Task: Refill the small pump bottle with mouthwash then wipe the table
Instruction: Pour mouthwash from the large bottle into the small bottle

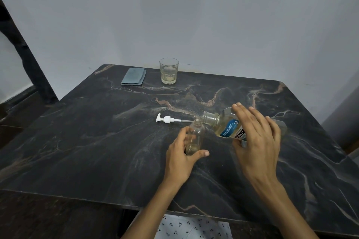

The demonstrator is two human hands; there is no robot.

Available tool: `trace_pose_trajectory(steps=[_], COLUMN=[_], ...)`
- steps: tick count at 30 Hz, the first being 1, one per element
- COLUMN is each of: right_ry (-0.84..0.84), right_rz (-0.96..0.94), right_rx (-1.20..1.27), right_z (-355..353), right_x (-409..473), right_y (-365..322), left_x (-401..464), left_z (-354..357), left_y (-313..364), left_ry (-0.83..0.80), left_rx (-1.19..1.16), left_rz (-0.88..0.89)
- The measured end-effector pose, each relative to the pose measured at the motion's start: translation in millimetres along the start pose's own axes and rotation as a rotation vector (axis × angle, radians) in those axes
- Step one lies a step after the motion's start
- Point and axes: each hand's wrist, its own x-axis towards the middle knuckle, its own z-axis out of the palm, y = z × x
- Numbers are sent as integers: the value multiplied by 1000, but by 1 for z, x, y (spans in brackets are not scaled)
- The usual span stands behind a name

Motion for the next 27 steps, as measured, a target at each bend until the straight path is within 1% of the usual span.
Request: trace_pose_trajectory(steps=[27], right_ry=[-4], right_rz=[-6], right_rx=[-19], right_z=[-2], right_x=[0], right_y=[-2], left_x=[-1], left_z=[-1], left_y=[3], left_ry=[-10], left_rx=[8], left_rz=[-20])
